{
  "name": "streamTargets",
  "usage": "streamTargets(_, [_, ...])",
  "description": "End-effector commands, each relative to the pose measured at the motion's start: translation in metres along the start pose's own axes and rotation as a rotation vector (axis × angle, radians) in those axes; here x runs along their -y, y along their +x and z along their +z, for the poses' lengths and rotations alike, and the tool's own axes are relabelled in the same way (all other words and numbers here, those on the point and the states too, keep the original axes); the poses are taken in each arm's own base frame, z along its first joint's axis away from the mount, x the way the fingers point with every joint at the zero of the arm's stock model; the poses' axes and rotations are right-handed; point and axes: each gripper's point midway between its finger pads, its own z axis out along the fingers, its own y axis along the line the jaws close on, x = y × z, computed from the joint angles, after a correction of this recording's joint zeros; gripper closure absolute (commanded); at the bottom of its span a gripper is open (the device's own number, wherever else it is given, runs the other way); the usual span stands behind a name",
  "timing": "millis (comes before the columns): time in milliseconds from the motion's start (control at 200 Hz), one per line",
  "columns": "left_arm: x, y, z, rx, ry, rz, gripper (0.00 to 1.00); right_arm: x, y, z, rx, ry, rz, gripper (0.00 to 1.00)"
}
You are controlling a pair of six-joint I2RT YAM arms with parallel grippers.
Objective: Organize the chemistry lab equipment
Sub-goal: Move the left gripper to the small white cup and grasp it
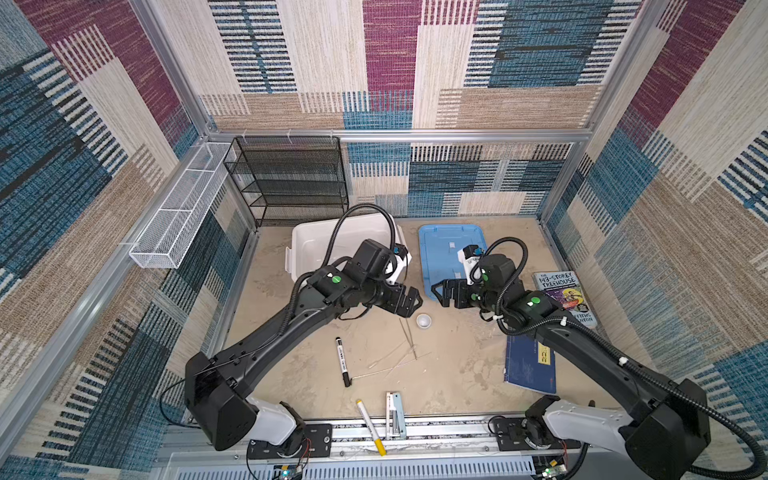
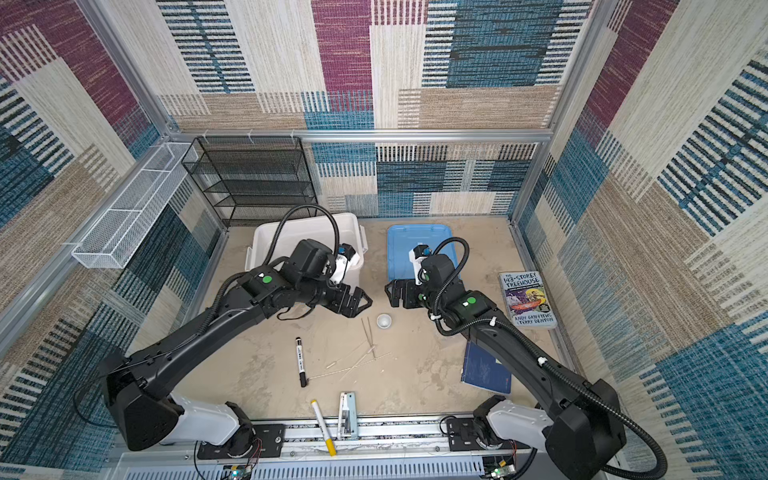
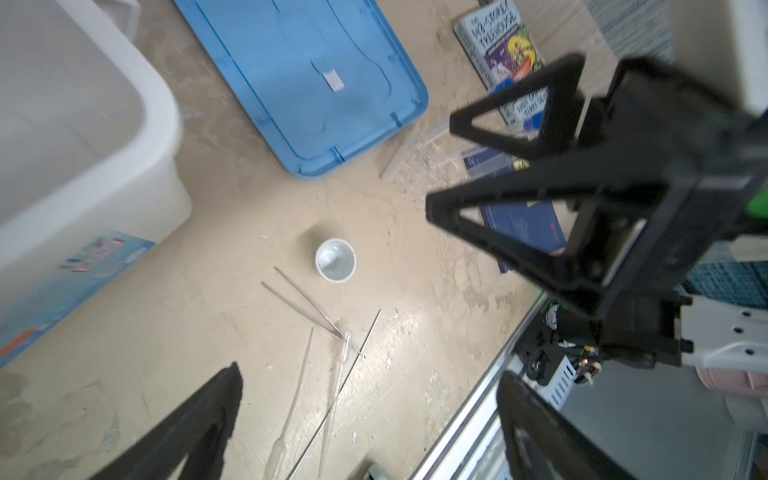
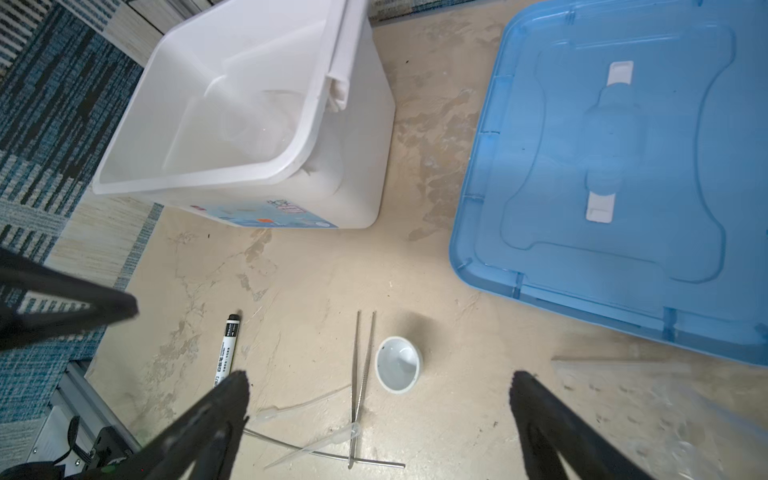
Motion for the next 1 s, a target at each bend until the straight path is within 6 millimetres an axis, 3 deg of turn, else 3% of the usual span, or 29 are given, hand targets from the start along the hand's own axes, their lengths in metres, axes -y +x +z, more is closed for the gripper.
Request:
streamTargets(0, [0.002, 0.005, 0.022, 0.004, -0.01, 0.019, 0.04, 0.0, -0.007, -0.002, 0.018, -0.029, 0.0, 0.03])
streamTargets(195, [-0.006, 0.021, 0.077, -0.034, -0.067, -0.004, 0.07, 0.028, -0.022, -0.001, 0.024, -0.005, 0.019, 0.08])
streamTargets(401, [-0.019, 0.025, 0.125, -0.087, -0.153, -0.006, 0.1, 0.03, -0.03, -0.001, 0.03, -0.011, 0.003, 0.11])
streamTargets(766, [-0.034, 0.045, 0.171, -0.159, -0.26, 0.015, 0.22, 0.057, -0.031, -0.011, 0.067, 0.119, 0.026, 0.11])
streamTargets(992, [-0.042, 0.051, 0.181, -0.185, -0.341, 0.032, 0.31, 0.059, -0.033, -0.018, 0.094, 0.138, 0.031, 0.15])
